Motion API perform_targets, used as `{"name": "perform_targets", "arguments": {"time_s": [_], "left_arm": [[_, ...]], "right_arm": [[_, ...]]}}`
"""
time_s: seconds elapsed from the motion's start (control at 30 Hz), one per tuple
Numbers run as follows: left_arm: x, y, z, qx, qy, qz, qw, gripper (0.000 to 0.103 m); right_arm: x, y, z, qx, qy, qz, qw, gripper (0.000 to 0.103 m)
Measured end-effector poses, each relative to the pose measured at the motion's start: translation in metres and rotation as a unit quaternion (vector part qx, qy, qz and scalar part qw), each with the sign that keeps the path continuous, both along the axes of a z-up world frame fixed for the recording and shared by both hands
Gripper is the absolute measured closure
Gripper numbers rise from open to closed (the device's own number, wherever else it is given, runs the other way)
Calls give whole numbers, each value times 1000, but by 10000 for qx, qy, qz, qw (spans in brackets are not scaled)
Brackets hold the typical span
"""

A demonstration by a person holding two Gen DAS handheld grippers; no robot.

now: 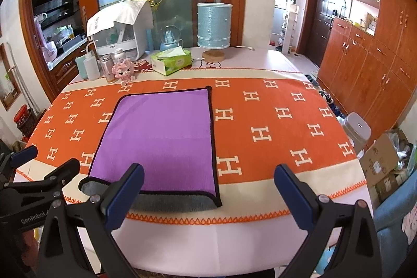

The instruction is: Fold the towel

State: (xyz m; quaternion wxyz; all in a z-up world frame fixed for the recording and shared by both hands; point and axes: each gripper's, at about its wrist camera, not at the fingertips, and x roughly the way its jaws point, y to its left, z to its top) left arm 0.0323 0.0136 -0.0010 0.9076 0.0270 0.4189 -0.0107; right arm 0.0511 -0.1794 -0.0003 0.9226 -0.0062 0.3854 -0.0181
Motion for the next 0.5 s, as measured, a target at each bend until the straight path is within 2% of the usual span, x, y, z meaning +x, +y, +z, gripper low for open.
{"name": "perform_targets", "arguments": {"time_s": [0.27,0.37,0.5], "left_arm": [[9,6,-9,-146,-2,-210,9997,1],[13,10,-13,-103,-68,-122,9998,1],[19,10,-19,51,-98,-191,9998,1]], "right_arm": [[16,-7,-20,198,317,162,9992,6],[20,-8,-29,214,447,203,9986,11],[24,-8,-40,243,549,299,9977,12]]}}
